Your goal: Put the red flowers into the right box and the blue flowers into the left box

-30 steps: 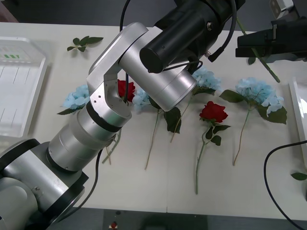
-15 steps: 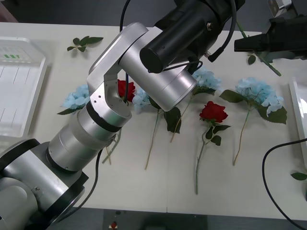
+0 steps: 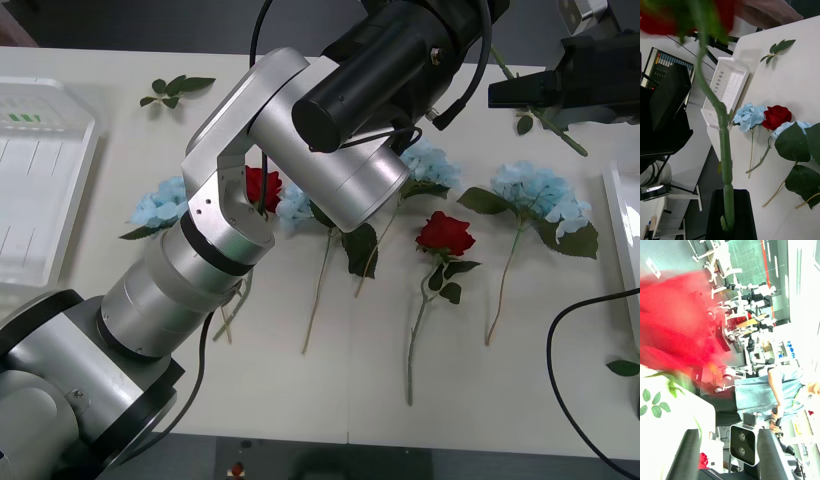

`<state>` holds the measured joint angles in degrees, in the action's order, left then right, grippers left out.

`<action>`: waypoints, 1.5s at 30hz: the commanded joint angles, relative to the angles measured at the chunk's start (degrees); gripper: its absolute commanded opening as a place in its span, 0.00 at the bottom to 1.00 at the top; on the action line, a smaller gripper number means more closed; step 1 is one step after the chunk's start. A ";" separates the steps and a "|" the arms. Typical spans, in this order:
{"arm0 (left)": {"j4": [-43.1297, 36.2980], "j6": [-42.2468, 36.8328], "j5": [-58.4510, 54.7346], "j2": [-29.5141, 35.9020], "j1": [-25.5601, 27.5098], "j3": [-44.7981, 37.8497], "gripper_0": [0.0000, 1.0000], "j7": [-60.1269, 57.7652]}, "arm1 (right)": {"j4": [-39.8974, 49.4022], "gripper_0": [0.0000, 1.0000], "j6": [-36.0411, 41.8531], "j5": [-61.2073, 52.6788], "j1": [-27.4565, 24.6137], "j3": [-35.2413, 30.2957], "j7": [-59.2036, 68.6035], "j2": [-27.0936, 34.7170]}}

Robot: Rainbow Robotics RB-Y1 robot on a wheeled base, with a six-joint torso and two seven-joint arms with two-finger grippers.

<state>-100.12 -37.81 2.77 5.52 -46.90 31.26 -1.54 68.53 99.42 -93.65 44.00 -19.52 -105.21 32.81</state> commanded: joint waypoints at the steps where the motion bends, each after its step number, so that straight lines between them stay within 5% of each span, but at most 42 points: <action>1: -1.65 0.64 0.30 -0.07 -0.91 0.73 1.00 -0.92 | 1.52 0.00 -0.01 0.31 2.05 0.36 2.91 -0.29; 18: -2.09 0.72 -0.22 3.62 -0.39 0.20 1.00 -0.66 | 1.43 0.00 -0.28 8.13 2.05 -3.77 4.49 5.51; 27: -12.82 -3.76 -22.02 14.08 1.11 -5.42 1.00 9.45 | 1.43 0.00 -3.09 9.72 -3.14 -4.21 6.25 14.92; 36: -25.56 -14.66 -49.27 23.39 11.39 -19.75 1.00 32.74 | 1.43 0.00 -6.34 17.19 -10.61 -6.59 6.95 23.09; 45: -26.35 -18.79 -64.82 28.67 24.84 -30.56 1.00 61.92 | 1.43 0.00 -8.89 29.67 -15.97 -9.75 8.27 25.64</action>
<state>-125.28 -55.76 -60.71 33.01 -24.67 2.54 54.67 68.58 90.96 -66.13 28.75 -28.00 -100.03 56.26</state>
